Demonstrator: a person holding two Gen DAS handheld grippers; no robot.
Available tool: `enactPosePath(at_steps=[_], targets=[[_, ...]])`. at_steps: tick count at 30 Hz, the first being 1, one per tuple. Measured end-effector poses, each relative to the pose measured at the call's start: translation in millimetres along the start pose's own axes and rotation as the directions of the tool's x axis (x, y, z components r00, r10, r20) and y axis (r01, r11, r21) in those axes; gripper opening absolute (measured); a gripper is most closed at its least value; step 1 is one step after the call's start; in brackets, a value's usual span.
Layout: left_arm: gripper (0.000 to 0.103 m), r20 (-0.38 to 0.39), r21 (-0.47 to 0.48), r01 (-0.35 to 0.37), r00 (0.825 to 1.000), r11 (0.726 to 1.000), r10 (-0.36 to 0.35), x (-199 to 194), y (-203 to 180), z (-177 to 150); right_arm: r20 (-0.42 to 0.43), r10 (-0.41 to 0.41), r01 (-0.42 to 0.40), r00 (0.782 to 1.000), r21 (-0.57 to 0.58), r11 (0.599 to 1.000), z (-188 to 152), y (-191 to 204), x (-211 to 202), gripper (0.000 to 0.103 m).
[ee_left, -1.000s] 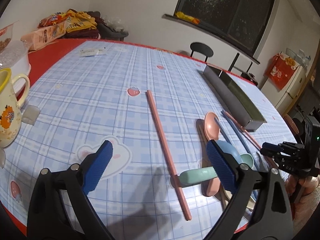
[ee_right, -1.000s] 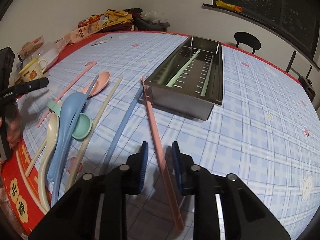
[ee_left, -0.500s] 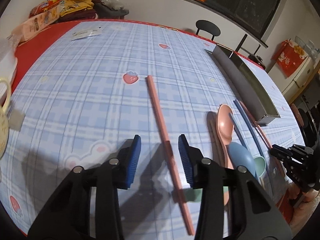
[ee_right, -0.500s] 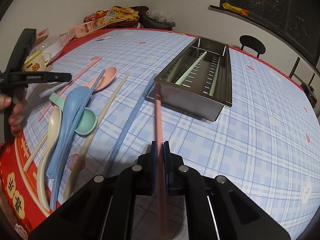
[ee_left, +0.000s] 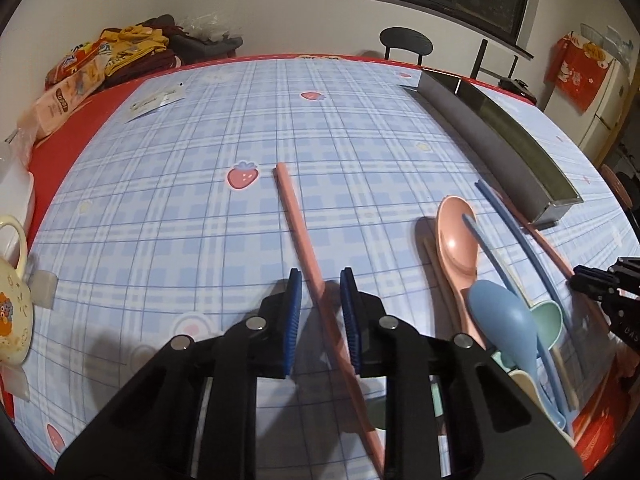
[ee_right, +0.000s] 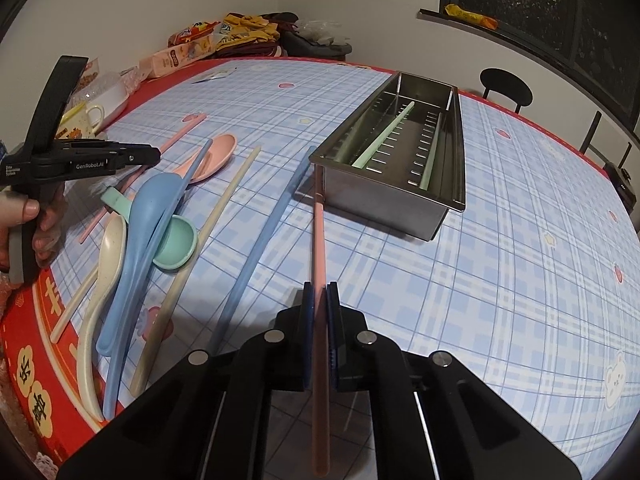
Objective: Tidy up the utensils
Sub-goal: 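Grasp another pink chopstick with the left tool while the right tool holds its own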
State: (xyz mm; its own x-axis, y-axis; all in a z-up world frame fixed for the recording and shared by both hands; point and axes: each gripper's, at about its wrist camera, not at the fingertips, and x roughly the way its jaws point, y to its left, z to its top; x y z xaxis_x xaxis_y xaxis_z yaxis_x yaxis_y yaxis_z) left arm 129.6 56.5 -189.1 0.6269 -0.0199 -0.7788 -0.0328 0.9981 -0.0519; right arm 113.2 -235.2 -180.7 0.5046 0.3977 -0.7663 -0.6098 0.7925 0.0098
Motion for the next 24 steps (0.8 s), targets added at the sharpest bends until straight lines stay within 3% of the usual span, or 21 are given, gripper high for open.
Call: enactPosePath(at_steps=[6, 13, 16, 24], targets=[[0.023, 0.004, -0.028, 0.044, 0.999, 0.999, -0.044, 2, 7, 2, 0.000, 0.013, -0.013, 1.000, 0.008, 1.000, 1, -1, 0, 0.007], [0.022, 0.006, 0.002, -0.003, 1.000, 1.000, 0.002, 2, -1, 0, 0.001, 0.016, -0.016, 1.000, 0.003, 1.000, 2, -2, 1, 0.007], [0.016, 0.007, -0.005, -0.021, 1.000, 1.000, 0.021, 2, -1, 0, 0.001, 0.002, -0.002, 1.000, -0.009, 1.000, 2, -2, 1, 0.007], [0.010, 0.015, -0.064, 0.006, 1.000, 0.998, -0.005, 0, 11, -1, 0.001, 0.031, -0.031, 1.000, 0.017, 0.999, 1, -4, 1, 0.007]])
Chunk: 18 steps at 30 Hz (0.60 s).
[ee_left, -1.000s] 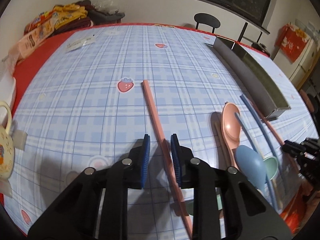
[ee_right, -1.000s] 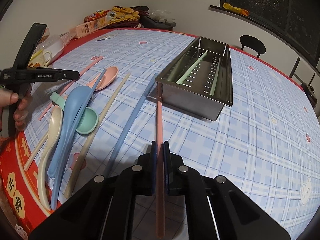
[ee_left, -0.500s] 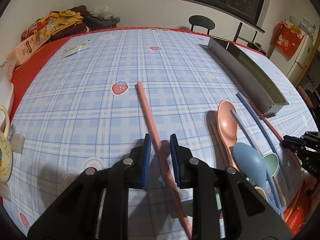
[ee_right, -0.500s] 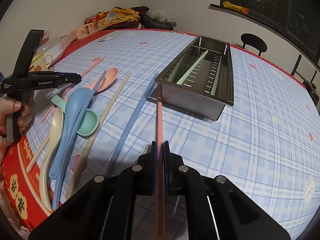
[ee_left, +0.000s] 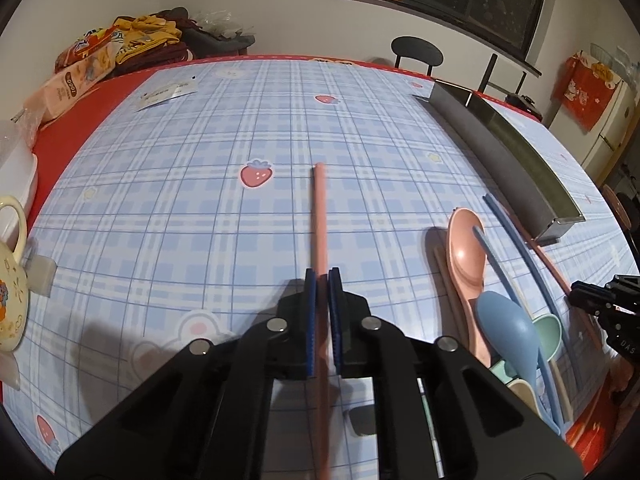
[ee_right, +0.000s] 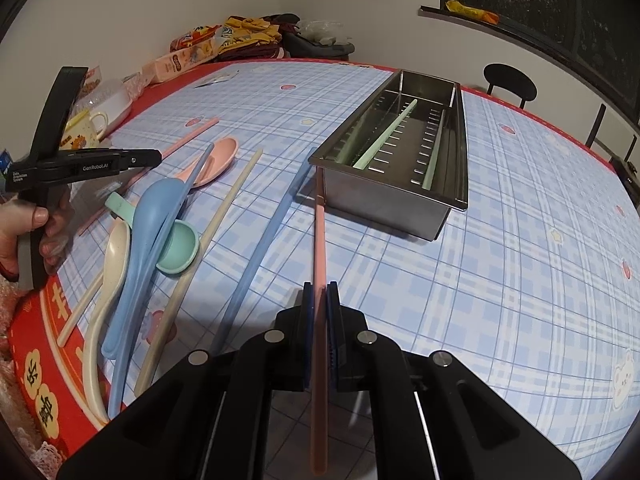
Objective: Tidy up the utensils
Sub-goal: 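Grasp another pink chopstick with the left tool while the right tool holds its own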
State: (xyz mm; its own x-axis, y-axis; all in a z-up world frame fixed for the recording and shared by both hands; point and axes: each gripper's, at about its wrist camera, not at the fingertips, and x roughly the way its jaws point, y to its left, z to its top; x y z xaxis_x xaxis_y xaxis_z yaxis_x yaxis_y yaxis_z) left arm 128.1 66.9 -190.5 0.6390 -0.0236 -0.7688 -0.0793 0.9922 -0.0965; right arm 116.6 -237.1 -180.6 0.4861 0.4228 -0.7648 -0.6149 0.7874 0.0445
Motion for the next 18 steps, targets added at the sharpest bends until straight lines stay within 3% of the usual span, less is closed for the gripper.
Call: enactPosePath(at_steps=[9, 18], targets=[[0.010, 0.025, -0.021, 0.013, 1.000, 1.000, -0.013, -5, 3, -1, 0.002, -0.059, 0.059, 0.998, -0.050, 0.997, 0, 11, 1, 0.007], [0.010, 0.083, -0.051, 0.059, 0.995, 0.997, -0.054, -17, 11, -3, 0.036, -0.054, 0.056, 0.998, -0.057, 0.997, -1, 12, -5, 0.006]])
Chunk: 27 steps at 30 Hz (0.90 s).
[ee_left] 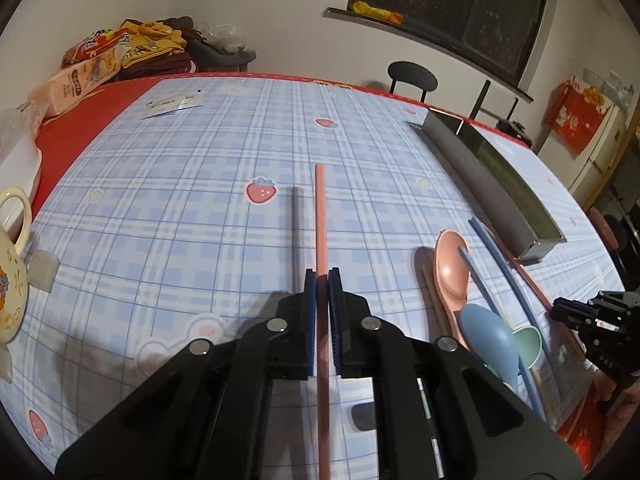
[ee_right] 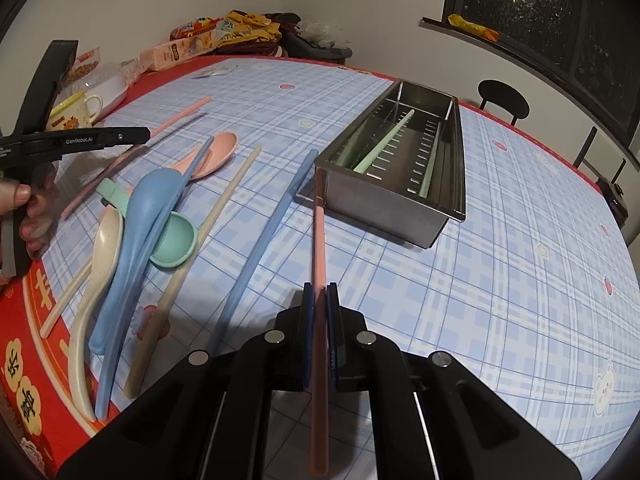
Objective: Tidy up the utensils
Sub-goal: 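Grasp another pink chopstick with the left tool while the right tool holds its own, then carry both pink chopsticks over the steel tray with both tools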
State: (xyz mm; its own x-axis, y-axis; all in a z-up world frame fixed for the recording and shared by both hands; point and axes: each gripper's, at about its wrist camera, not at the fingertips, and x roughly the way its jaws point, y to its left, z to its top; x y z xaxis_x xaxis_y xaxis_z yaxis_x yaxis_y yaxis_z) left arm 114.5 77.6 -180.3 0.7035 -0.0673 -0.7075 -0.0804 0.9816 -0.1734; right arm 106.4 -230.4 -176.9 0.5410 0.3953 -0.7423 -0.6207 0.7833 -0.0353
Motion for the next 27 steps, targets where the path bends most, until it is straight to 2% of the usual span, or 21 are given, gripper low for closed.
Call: enactPosePath(at_steps=[5, 11, 17, 23, 27], targets=[[0.010, 0.022, -0.010, 0.006, 1.000, 1.000, -0.006, -5, 2, 0, 0.073, 0.041, -0.043, 0.996, 0.038, 0.998, -2, -9, -13, 0.006], [0.010, 0.040, -0.025, 0.006, 0.999, 1.000, -0.005, -9, 5, -1, 0.119, 0.052, -0.059, 0.992, 0.049, 0.997, -3, -12, -21, 0.006], [0.010, 0.058, -0.017, -0.028, 0.998, 0.999, 0.029, -16, 3, 0, 0.164, 0.100, -0.108, 0.981, 0.039, 0.993, -5, -15, -29, 0.006], [0.010, 0.074, -0.070, 0.029, 0.997, 0.997, -0.023, -36, 11, 9, 0.215, 0.157, -0.187, 0.964, 0.131, 0.974, -8, -32, -37, 0.006], [0.010, 0.081, -0.075, 0.064, 0.995, 0.995, -0.058, -47, 8, 14, 0.276, 0.195, -0.246, 0.941, 0.168, 0.954, -6, -40, -49, 0.006]])
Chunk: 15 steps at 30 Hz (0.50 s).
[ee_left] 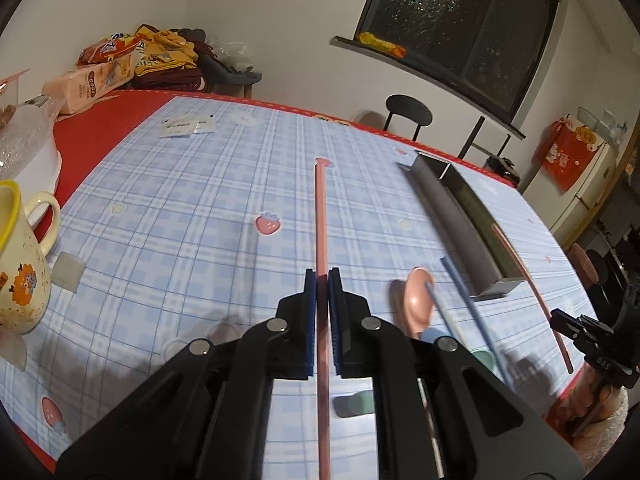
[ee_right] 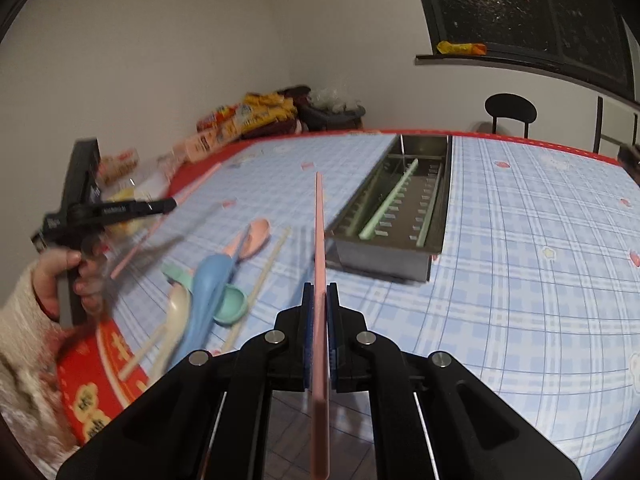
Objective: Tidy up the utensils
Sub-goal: 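Carry both pink chopsticks over the steel tray with both tools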
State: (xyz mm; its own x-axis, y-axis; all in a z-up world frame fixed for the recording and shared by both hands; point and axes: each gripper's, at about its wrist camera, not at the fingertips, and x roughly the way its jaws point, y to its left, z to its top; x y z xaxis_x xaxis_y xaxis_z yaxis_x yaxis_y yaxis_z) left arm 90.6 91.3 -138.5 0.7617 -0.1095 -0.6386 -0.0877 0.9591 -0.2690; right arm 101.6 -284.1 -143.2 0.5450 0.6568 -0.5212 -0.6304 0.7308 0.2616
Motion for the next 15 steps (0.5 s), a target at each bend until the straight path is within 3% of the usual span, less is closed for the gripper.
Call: enactPosePath(at_steps=[3, 9, 12, 15], targets=[[0.010, -0.015, -0.014, 0.045, 0.999, 0.999, -0.046, 1, -10, 4, 0.029, 0.002, -0.003, 1.000, 0.044, 0.999, 13, -5, -1, 0.006], [0.010, -0.053, -0.010, 0.137, 0.989, 0.991, -0.137, 24, -56, 25, 0.049, -0.090, 0.080, 0.995, 0.183, 0.980, 55, -30, 21, 0.006], [0.010, -0.071, -0.015, 0.171, 0.983, 0.985, -0.172, 43, -82, 39, 0.057, -0.106, 0.085, 0.993, 0.292, 0.953, 78, -51, 42, 0.006], [0.010, -0.099, -0.086, 0.225, 0.967, 0.971, -0.233, 73, -109, 58, 0.055, -0.146, 0.116, 0.988, 0.366, 0.923, 94, -70, 64, 0.006]])
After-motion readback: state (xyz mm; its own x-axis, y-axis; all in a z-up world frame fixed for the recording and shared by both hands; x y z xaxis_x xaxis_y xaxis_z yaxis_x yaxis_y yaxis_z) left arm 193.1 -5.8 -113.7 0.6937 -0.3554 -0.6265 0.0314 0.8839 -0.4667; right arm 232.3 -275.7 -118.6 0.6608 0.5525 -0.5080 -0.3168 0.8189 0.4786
